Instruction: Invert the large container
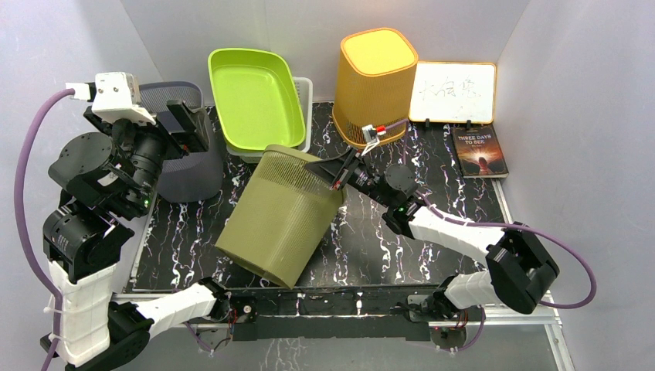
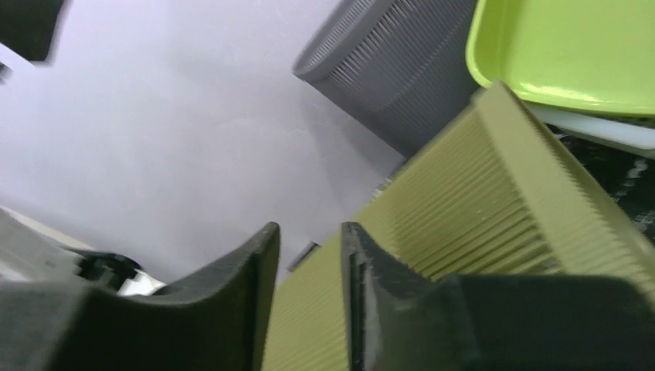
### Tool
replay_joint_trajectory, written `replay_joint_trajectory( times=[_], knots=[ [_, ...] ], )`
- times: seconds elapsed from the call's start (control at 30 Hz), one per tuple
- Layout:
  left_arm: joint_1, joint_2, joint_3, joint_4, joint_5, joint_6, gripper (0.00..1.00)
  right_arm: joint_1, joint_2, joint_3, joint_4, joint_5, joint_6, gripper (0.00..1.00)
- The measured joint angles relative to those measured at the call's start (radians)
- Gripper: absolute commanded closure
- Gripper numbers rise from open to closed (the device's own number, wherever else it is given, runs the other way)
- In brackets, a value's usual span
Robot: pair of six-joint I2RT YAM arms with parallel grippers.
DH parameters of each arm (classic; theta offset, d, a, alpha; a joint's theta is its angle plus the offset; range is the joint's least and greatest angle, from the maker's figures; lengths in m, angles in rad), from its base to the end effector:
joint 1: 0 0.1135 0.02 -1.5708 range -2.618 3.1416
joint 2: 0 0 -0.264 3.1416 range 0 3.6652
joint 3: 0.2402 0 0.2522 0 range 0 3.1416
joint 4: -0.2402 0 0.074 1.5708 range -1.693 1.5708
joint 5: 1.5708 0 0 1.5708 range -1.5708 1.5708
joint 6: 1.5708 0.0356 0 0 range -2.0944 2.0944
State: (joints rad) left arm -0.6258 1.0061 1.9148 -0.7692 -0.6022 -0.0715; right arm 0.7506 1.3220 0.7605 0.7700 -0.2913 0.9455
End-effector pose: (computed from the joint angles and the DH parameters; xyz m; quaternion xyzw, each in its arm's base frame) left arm 0.0802 -0.0330 0.5810 -0.0438 0.6639 -0.0633 0.7438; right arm 0.2124 0.2121 0.3121 -0.0516 0.6310 0.6369 0.4399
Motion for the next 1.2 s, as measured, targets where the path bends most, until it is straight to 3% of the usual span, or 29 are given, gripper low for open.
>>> replay_joint_trajectory(
  times=[0.07,0.3,0.5,0.63,0.8,0.97,1.2],
  knots=[
    [0.000,0.000,-0.003,-0.002,0.000,0.000,0.02,0.001,-0.020,0.035,-0.106,-0.005,-0.088,0.41],
    [0.000,-0.008,-0.040,-0.002,0.000,-0.005,0.02,-0.033,-0.057,0.302,-0.538,0.064,-0.487,0.26],
    [0.000,-0.008,-0.053,-0.003,0.000,-0.008,0.02,-0.176,0.048,0.444,-0.740,-0.046,-0.729,0.31],
    [0.000,-0.016,-0.068,-0.003,0.000,-0.011,0.02,-0.310,0.214,0.510,-0.866,-0.291,-0.820,0.40],
    [0.000,-0.022,-0.074,-0.009,-0.010,-0.010,0.02,-0.407,0.352,0.528,-0.982,-0.534,-0.858,0.35],
    [0.000,-0.027,-0.089,-0.011,-0.025,-0.007,0.02,-0.407,0.333,0.526,-0.995,-0.665,-0.882,0.32],
    [0.000,-0.027,-0.109,-0.014,-0.030,-0.007,0.02,-0.410,0.222,0.526,-0.985,-0.673,-0.910,0.29]
  ],
)
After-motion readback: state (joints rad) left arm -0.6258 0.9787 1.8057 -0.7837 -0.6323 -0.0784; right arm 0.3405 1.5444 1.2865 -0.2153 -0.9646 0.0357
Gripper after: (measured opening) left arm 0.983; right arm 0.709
